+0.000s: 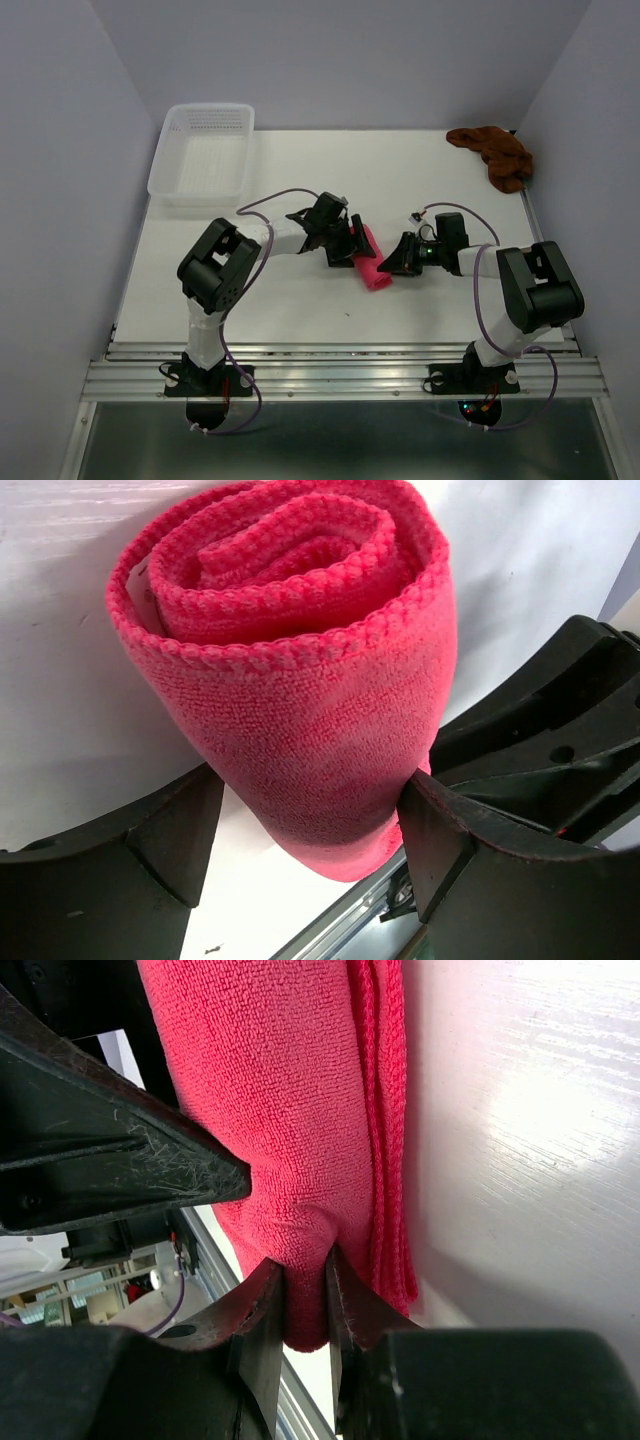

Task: Roll the towels
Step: Place the rolled towel into the container

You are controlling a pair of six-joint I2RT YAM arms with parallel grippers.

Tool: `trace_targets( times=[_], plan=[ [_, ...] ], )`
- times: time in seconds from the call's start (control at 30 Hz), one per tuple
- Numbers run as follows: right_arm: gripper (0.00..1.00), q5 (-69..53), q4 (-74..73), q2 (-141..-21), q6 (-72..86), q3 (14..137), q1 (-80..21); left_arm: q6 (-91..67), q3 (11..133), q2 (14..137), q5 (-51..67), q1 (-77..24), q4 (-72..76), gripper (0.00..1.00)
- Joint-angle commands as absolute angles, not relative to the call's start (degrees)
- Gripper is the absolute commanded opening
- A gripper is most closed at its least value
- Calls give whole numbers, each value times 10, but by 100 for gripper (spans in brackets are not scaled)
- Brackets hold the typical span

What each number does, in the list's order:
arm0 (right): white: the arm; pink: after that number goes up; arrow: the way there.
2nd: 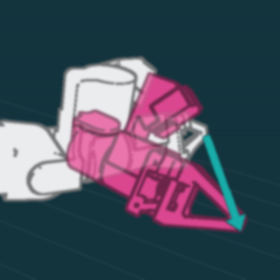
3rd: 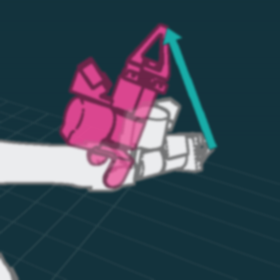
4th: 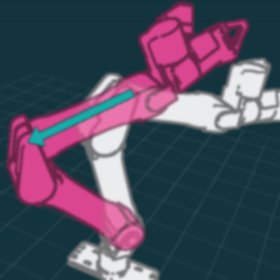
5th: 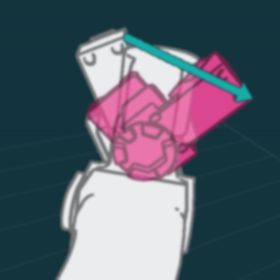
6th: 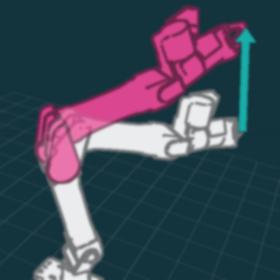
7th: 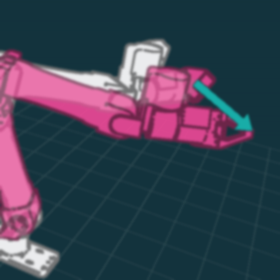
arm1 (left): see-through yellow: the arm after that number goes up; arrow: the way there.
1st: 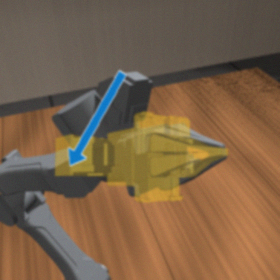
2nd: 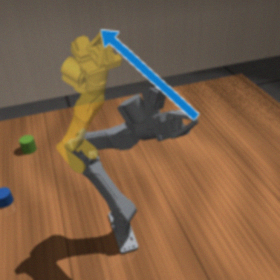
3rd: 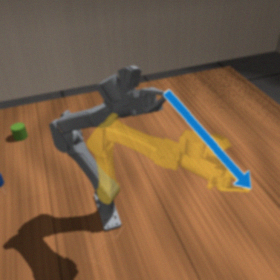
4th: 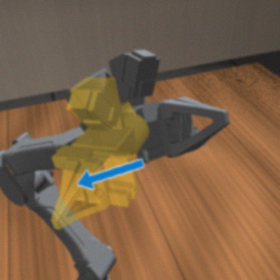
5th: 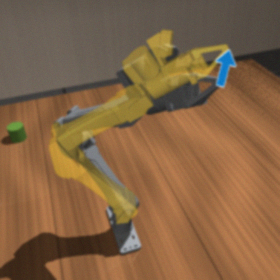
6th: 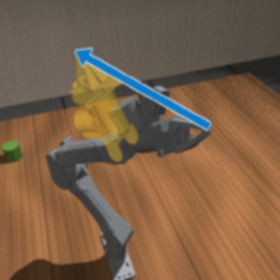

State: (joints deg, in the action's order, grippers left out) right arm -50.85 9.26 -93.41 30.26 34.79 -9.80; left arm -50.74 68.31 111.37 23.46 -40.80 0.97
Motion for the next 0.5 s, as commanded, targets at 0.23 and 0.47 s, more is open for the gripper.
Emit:
trace_targets(
  times=[0.23,0.47],
  plan=[
    [8,-505,74,-938,289,338,-97,-510,687,1133,206,-410,24,77],
    [9,-507,71,-934,282,341,-97,-515,707,1150,179,-410,22,48]
  ],
)
